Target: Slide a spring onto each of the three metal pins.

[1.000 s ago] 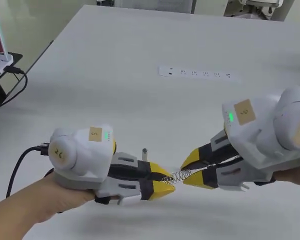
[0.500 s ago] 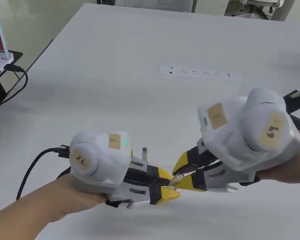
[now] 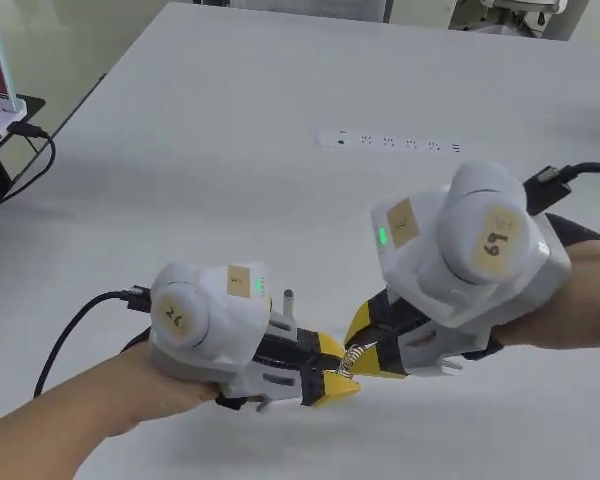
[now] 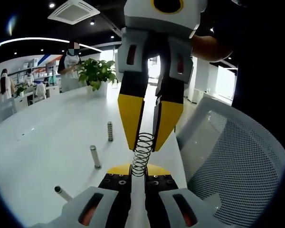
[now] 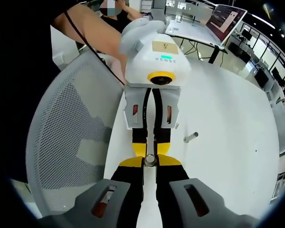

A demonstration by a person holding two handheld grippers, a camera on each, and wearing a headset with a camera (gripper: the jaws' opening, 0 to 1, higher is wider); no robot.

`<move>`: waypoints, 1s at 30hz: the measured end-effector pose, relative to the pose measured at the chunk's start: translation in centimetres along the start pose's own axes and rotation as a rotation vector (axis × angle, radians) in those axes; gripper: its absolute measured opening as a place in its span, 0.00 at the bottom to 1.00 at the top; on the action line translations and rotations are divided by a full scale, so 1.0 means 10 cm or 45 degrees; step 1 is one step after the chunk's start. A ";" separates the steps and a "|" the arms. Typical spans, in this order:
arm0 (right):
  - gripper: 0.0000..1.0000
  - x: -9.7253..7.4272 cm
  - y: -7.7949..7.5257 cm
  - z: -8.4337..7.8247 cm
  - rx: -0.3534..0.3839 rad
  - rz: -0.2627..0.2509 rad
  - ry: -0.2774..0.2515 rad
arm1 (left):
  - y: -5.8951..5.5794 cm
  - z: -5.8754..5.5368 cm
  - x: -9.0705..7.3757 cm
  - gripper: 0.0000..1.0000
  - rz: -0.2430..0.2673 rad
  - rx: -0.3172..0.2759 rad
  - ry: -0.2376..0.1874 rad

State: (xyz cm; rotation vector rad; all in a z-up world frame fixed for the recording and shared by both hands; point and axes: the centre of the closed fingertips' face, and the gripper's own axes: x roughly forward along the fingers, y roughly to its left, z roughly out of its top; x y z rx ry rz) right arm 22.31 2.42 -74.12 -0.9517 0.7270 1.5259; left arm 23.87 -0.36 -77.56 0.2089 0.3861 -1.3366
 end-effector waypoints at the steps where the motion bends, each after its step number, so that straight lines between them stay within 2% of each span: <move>1: 0.05 0.00 0.00 0.00 -0.005 -0.002 0.005 | 0.01 0.01 0.00 0.01 0.005 0.008 -0.005; 16: 0.05 -0.03 -0.03 0.05 -0.031 0.000 0.029 | 0.03 0.06 -0.04 0.01 0.020 0.031 -0.021; 21: 0.05 -0.02 -0.02 0.05 -0.043 0.009 0.043 | 0.02 0.04 -0.03 0.01 0.014 0.040 -0.009; 30: 0.05 0.00 -0.02 0.06 -0.031 0.020 0.030 | 0.02 0.04 -0.01 0.01 0.014 0.054 0.003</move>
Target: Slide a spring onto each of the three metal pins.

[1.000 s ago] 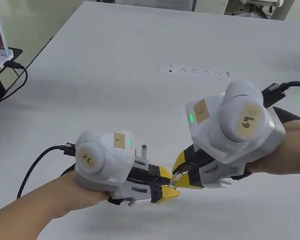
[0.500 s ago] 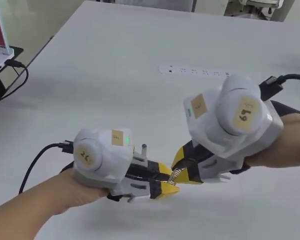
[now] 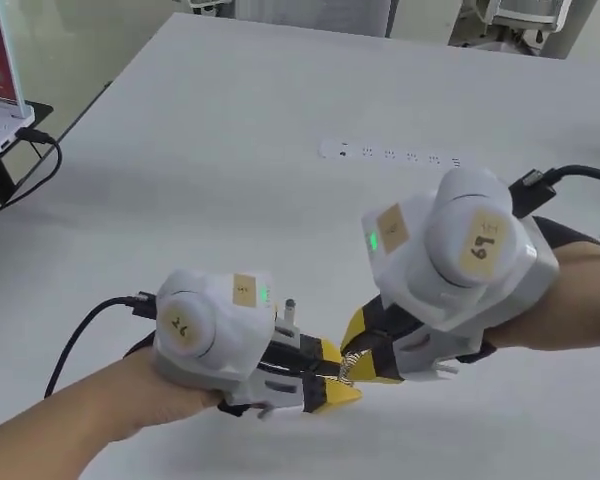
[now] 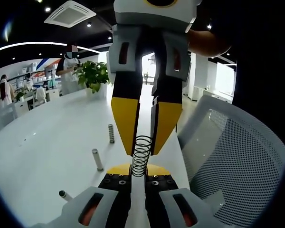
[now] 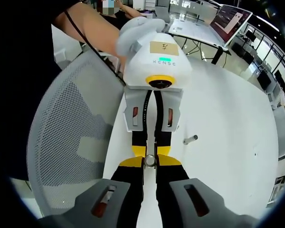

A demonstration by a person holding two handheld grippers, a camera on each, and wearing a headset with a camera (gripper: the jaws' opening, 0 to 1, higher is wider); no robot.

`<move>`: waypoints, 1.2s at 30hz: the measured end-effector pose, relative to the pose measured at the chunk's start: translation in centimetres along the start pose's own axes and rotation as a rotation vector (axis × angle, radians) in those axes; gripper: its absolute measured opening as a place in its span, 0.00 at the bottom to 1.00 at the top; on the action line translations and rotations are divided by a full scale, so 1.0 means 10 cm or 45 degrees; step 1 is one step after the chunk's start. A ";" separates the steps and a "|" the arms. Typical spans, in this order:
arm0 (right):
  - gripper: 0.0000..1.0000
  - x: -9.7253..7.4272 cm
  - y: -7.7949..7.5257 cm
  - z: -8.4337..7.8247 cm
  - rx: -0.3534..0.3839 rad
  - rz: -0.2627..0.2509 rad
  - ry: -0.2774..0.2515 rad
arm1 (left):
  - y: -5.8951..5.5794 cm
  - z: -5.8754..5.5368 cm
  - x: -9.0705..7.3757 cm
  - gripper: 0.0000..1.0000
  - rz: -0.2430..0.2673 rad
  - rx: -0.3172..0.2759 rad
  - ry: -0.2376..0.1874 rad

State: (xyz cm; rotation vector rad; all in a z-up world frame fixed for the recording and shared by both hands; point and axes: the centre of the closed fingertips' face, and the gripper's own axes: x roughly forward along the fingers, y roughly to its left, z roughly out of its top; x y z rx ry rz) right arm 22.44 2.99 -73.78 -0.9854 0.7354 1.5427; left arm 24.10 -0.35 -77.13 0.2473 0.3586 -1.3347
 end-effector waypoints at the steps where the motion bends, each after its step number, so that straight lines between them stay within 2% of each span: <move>1: 0.05 0.00 0.00 0.00 0.000 -0.001 -0.002 | 0.00 0.00 0.00 0.01 0.000 0.004 0.000; 15: 0.05 -0.02 0.00 -0.02 0.015 0.018 0.019 | -0.01 0.01 0.00 0.02 -0.012 0.003 -0.007; 26: 0.05 -0.03 0.00 -0.02 0.015 0.024 0.032 | -0.01 0.01 -0.02 0.03 0.004 -0.002 -0.024; 36: 0.05 -0.04 -0.01 -0.02 0.019 0.017 0.028 | 0.01 0.01 -0.08 0.07 0.033 -0.042 -0.034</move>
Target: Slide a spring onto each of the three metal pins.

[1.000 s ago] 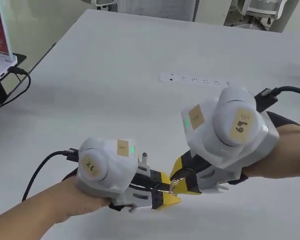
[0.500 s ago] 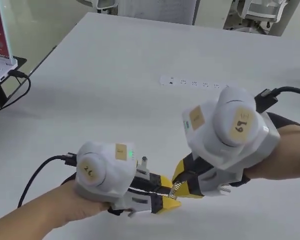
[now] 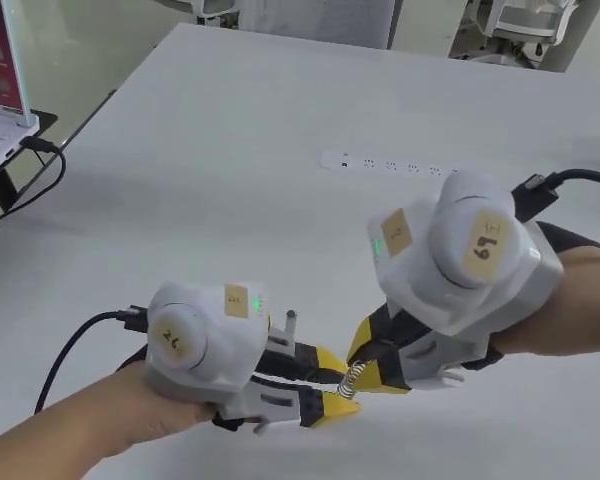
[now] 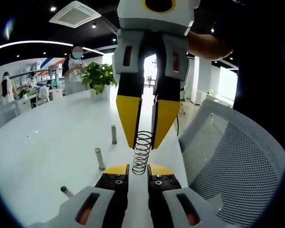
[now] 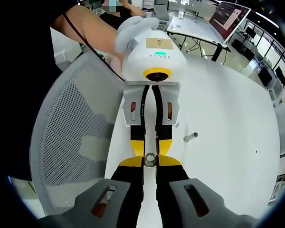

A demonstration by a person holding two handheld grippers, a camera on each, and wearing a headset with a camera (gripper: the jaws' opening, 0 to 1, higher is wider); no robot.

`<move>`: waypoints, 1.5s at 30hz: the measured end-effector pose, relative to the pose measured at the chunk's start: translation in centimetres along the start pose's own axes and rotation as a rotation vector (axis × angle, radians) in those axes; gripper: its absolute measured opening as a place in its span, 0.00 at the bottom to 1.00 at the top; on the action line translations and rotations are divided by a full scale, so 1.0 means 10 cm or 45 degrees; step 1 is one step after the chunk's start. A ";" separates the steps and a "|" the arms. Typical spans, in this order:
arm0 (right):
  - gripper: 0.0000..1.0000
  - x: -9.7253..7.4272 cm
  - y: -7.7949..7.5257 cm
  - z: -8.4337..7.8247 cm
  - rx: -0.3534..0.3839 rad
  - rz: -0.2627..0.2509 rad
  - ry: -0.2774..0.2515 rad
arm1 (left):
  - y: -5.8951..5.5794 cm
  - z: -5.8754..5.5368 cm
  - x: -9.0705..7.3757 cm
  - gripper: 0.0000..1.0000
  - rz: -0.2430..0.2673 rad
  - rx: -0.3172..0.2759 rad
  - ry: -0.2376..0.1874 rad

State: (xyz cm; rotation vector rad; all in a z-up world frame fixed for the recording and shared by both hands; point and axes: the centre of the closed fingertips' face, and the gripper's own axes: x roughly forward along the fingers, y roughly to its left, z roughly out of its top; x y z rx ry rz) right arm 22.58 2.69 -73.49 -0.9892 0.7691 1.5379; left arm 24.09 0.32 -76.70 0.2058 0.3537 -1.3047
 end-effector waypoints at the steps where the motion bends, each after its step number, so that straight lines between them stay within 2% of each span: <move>1: 0.05 0.00 0.00 0.00 0.001 0.000 -0.002 | 0.00 0.00 -0.01 0.07 0.004 0.001 0.002; 8: 0.05 -0.01 -0.02 -0.03 0.013 -0.009 -0.004 | 0.05 -0.06 -0.10 0.17 0.044 -0.040 0.001; 12: 0.05 -0.02 -0.04 -0.06 0.019 -0.015 -0.004 | 0.09 -0.11 -0.17 0.20 0.074 -0.063 0.002; 20: 0.05 -0.04 -0.08 -0.09 0.040 -0.032 -0.012 | 0.17 -0.16 -0.28 0.30 0.132 -0.075 0.010; 24: 0.05 -0.04 -0.11 -0.12 0.052 -0.039 -0.010 | 0.24 -0.17 -0.36 0.36 0.177 -0.100 -0.012; 29: 0.05 -0.05 -0.12 -0.15 0.066 -0.045 -0.009 | 0.30 -0.25 -0.44 0.42 0.219 -0.108 0.006; 33: 0.05 -0.06 -0.13 -0.19 0.079 -0.054 -0.010 | 0.30 -0.31 -0.51 0.45 0.235 -0.135 -0.004; 36: 0.05 -0.08 -0.14 -0.22 0.091 -0.059 -0.012 | 0.30 -0.36 -0.56 0.51 0.254 -0.132 0.014; 45: 0.05 -0.11 -0.17 -0.32 0.124 -0.081 -0.006 | 0.32 -0.47 -0.70 0.65 0.300 -0.170 0.017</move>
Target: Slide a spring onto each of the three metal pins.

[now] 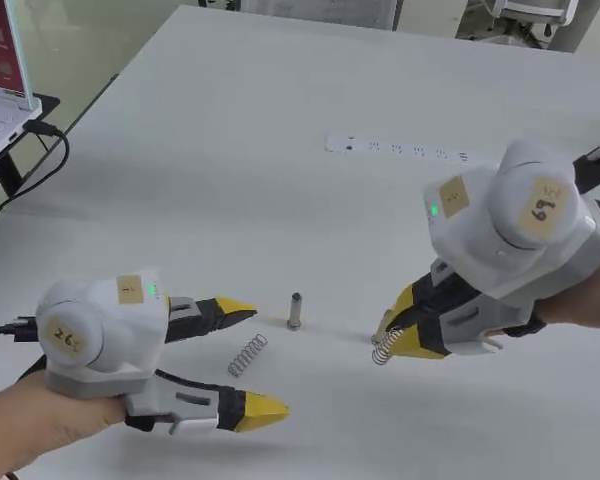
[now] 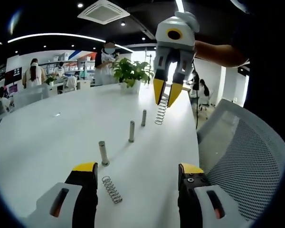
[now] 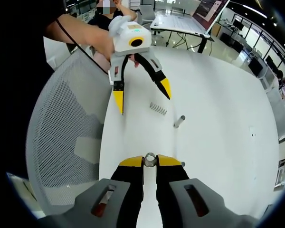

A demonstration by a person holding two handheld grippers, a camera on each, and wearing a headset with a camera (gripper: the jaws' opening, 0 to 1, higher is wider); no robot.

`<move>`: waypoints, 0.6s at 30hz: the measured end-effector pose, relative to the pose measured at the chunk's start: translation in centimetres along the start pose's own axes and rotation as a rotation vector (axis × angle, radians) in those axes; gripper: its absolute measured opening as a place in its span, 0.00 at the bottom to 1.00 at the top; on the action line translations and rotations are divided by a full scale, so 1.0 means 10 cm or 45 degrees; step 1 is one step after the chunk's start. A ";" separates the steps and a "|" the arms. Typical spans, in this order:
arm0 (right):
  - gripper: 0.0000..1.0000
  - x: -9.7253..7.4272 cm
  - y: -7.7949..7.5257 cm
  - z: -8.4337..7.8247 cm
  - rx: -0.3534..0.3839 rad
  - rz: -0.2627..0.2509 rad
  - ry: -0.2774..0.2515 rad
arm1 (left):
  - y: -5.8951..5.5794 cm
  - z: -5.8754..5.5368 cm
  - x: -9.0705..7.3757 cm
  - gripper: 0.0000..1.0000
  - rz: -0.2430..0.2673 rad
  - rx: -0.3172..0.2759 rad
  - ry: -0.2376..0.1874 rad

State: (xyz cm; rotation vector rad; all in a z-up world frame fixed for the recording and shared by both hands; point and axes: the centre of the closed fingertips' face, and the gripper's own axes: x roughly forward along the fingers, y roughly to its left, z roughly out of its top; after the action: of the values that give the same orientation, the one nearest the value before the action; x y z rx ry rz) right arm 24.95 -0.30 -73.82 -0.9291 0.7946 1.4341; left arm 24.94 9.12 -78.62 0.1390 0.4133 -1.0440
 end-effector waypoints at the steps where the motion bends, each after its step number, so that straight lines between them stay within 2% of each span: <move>1: 0.05 0.00 0.00 -0.01 -0.001 0.000 0.001 | 0.00 0.00 0.00 0.66 0.002 -0.001 0.001; 5: 0.05 -0.02 -0.02 -0.05 0.017 -0.009 0.003 | 0.03 -0.04 -0.04 0.72 0.019 -0.008 0.005; 11: 0.05 -0.05 -0.04 -0.08 0.035 -0.018 0.007 | 0.10 -0.03 -0.08 0.79 0.051 -0.020 -0.017; 18: 0.05 -0.07 -0.07 -0.11 0.038 -0.023 0.025 | 0.15 -0.03 -0.14 0.83 0.078 -0.023 -0.031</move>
State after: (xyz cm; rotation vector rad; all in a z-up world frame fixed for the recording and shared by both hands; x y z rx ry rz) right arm 25.75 -1.55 -73.68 -0.9266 0.8179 1.3957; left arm 25.58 11.12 -78.48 0.1220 0.3940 -0.9809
